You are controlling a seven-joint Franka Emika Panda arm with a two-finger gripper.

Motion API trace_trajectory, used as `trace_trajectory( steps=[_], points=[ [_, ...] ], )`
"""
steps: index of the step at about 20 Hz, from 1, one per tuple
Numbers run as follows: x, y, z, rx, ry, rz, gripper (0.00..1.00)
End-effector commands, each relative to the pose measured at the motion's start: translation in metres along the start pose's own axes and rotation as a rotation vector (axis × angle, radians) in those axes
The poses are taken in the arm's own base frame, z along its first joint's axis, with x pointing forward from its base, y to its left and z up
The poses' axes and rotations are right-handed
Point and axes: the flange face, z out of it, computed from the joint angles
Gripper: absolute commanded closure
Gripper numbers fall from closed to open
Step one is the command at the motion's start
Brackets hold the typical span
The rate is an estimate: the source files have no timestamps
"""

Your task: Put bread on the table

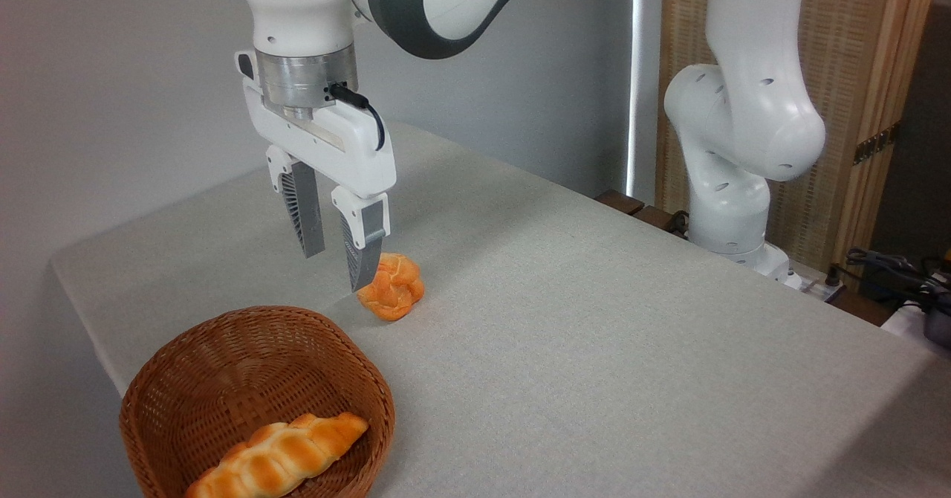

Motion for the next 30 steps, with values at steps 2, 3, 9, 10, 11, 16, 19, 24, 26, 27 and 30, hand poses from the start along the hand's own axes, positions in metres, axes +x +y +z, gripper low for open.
trace_trajectory(
  steps=[2, 3, 9, 10, 11, 16, 19, 24, 26, 27, 30],
  points=[
    [0.0, 0.0, 0.0, -0.008, -0.012, 0.009, 0.0],
    [0.0, -0.001, -0.001, -0.009, -0.01, 0.006, 0.0],
    [-0.001, -0.002, -0.001, -0.008, -0.01, 0.001, 0.0],
    [-0.001, -0.003, -0.001, -0.008, -0.01, 0.0, 0.0],
    [-0.001, -0.002, -0.002, -0.008, -0.009, 0.0, 0.0],
    [0.001, 0.0, -0.001, -0.009, -0.01, -0.002, 0.0],
    [0.002, -0.001, -0.002, -0.001, 0.0, 0.0, 0.0],
    [0.002, -0.003, -0.003, 0.004, 0.011, 0.004, 0.0],
    [0.005, -0.006, -0.006, 0.024, 0.044, -0.001, 0.0],
    [0.005, -0.01, -0.007, 0.034, 0.058, -0.01, 0.0],
    [-0.004, -0.045, -0.011, 0.09, 0.125, -0.063, 0.0]
  ],
)
